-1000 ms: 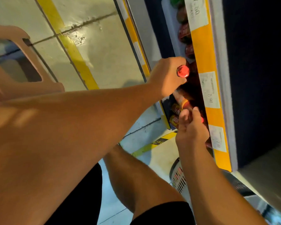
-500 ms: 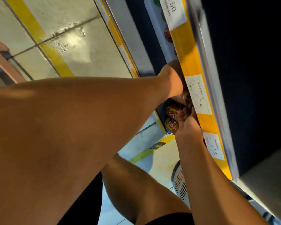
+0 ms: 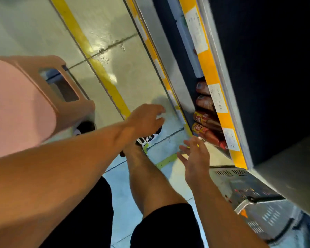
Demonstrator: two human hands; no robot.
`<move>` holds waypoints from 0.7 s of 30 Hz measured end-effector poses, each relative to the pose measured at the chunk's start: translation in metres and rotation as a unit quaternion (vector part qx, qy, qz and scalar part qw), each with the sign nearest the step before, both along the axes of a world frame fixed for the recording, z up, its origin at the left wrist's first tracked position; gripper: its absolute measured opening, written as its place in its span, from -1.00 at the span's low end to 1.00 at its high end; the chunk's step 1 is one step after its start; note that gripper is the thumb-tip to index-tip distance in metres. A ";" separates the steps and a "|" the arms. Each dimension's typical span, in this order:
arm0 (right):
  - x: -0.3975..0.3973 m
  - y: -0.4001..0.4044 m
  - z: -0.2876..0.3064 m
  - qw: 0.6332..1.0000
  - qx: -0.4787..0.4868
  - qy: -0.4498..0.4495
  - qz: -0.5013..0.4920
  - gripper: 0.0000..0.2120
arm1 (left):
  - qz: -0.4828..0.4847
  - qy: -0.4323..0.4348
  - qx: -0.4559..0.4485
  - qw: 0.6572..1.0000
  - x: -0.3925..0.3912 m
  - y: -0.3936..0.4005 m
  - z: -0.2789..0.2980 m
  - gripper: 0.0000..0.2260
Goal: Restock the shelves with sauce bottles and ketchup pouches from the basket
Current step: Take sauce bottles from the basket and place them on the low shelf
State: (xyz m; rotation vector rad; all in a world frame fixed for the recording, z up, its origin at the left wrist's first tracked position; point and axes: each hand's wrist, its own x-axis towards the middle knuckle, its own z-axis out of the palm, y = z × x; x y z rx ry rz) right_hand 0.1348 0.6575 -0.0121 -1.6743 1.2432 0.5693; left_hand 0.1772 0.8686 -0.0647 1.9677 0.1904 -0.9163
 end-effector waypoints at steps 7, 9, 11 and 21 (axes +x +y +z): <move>-0.033 0.038 0.102 0.925 -0.015 0.052 0.375 -0.79 | -0.026 0.063 0.020 0.997 -0.074 0.084 0.101 -0.62; -0.033 0.048 0.134 0.923 -0.007 0.053 0.380 -0.74 | -0.020 0.049 0.032 0.998 -0.087 0.110 0.134 -0.63; -0.039 0.057 0.170 0.923 -0.003 0.046 0.382 -0.74 | -0.016 0.044 0.051 0.998 -0.099 0.135 0.167 -0.63; -0.129 0.042 0.315 0.928 -0.024 0.007 0.371 -0.75 | -0.083 0.006 0.115 0.990 -0.154 0.221 0.308 -0.64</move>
